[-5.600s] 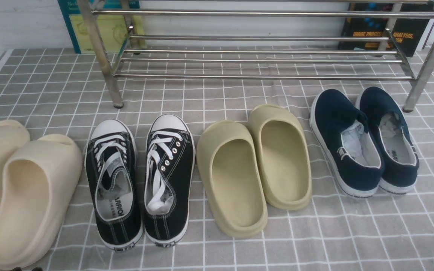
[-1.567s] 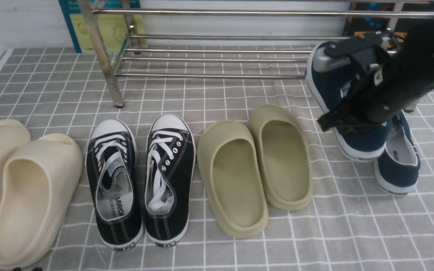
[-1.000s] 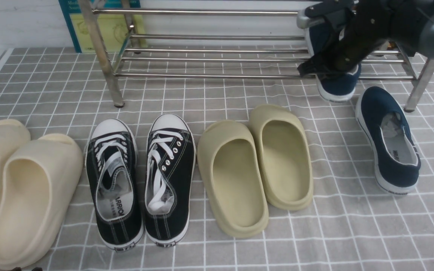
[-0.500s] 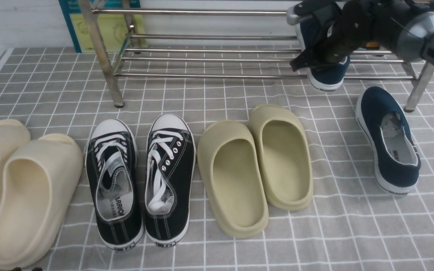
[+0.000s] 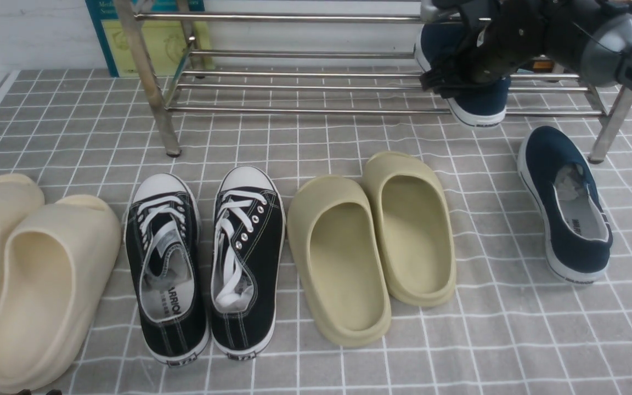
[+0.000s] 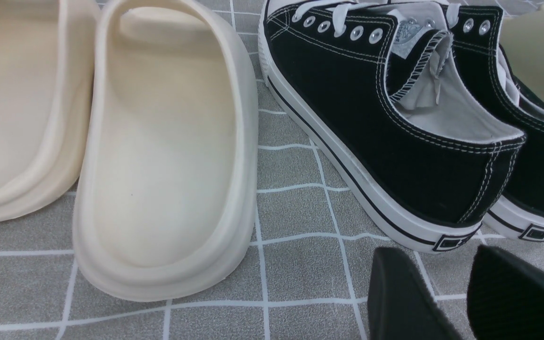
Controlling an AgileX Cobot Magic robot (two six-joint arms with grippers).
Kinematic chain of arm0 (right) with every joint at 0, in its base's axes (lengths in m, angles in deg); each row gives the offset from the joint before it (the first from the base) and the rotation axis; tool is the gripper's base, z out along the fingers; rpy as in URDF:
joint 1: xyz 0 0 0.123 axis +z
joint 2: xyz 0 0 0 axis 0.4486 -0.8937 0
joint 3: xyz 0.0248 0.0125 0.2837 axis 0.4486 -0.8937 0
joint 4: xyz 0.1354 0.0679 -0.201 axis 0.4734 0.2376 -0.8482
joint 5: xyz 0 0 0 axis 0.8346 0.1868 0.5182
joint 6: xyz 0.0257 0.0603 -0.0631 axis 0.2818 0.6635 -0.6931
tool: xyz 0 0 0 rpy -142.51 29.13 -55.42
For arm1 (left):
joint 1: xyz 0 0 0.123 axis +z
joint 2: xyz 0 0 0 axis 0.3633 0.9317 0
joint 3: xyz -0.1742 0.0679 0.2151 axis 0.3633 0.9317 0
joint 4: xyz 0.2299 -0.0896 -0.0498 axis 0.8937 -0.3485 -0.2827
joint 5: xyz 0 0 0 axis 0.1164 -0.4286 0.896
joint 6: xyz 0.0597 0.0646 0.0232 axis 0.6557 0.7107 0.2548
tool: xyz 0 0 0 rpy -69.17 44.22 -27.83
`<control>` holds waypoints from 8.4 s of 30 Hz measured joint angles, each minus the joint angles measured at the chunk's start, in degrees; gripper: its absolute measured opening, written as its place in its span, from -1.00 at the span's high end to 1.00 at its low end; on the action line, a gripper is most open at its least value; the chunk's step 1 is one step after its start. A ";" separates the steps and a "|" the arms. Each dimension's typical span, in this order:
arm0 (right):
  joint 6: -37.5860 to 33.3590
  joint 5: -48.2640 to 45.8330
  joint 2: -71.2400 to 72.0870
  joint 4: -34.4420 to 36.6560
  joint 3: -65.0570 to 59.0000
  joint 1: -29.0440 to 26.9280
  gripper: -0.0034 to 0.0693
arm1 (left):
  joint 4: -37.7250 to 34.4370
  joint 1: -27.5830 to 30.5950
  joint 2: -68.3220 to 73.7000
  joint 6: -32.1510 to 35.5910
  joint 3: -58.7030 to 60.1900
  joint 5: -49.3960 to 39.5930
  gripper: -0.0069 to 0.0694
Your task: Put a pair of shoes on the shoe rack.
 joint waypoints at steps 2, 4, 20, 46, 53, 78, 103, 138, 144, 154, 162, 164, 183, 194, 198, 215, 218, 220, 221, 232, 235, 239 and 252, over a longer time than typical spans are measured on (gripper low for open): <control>0.15 -1.75 1.38 0.80 0.00 0.04 -0.55 | 0.00 0.00 0.00 0.00 0.00 0.00 0.19; 0.15 -4.08 3.49 1.10 0.00 0.04 -0.56 | 0.00 0.00 0.00 0.00 0.00 0.00 0.19; 2.51 -17.61 27.11 -0.12 -1.85 -0.15 -0.45 | 0.00 0.00 0.00 0.00 0.00 0.00 0.19; 25.24 7.07 24.61 -18.03 -54.67 -2.74 0.77 | 0.00 0.00 0.00 0.00 0.00 0.00 0.19; 18.00 -5.74 34.25 -14.68 -49.74 -2.66 0.83 | 0.00 0.00 0.00 0.00 0.00 0.00 0.19; 2.54 -6.13 1.39 -6.42 -5.35 -8.23 0.82 | 0.00 0.00 0.00 0.00 0.00 0.00 0.19; 1.21 -9.64 3.07 -4.43 -4.39 -8.44 -0.61 | 0.00 0.00 0.00 0.23 0.00 0.00 0.19; -6.68 -7.40 2.62 -2.03 -5.91 -7.76 0.82 | 0.00 0.00 0.00 0.92 0.00 0.00 0.19; -9.41 -6.34 2.55 -1.12 -5.97 -7.25 0.82 | 0.00 0.00 0.00 0.92 0.00 0.00 0.19; -6.17 -0.32 2.42 -1.32 -5.96 -8.49 0.29 | 0.00 0.00 0.00 0.92 0.00 0.00 0.19; -5.86 -4.54 4.71 -1.43 -5.51 -8.49 -0.65 | 0.00 0.00 0.00 0.92 0.00 0.00 0.19; -5.86 -5.84 5.61 -1.23 -5.51 -8.49 -0.69 | 0.00 0.00 0.00 0.92 0.00 0.00 0.19; -3.69 -14.29 20.81 3.26 -11.21 -8.49 0.68 | 0.00 0.00 0.00 1.09 0.00 0.00 0.19; -2.80 16.05 45.85 1.39 -45.16 -8.49 0.92 | 0.00 0.00 0.00 1.09 0.00 0.00 0.19; -2.80 34.60 63.96 1.12 -59.15 -8.49 0.92 | 0.00 0.00 0.00 1.09 0.00 0.00 0.19; -4.09 50.54 118.22 10.06 -103.05 -8.49 0.89 | 0.00 0.00 0.00 1.09 0.00 0.00 0.19; -3.13 43.11 123.89 10.95 -108.57 -8.49 0.89 | 0.00 0.00 0.00 1.09 0.00 0.00 0.19; -1.28 40.18 126.81 11.00 -112.11 -8.49 0.88 | 0.00 0.00 0.00 1.09 0.00 0.00 0.19; 0.00 39.37 127.60 11.00 -114.11 -8.49 0.88 | 0.00 0.00 0.00 1.09 0.00 0.00 0.19; 3.43 30.32 128.67 10.94 -120.93 -8.58 0.87 | 0.00 0.00 0.00 1.09 0.00 0.00 0.19; 3.43 25.86 129.54 10.94 -120.93 -9.83 0.87 | 0.00 0.00 0.00 1.09 0.00 0.00 0.19; 3.43 18.53 129.59 10.74 -120.93 -13.35 0.87 | 0.00 0.00 0.00 1.09 0.00 0.00 0.19; 3.43 15.41 129.59 9.91 -120.41 -15.41 0.87 | 0.00 0.00 0.00 1.09 0.00 0.00 0.19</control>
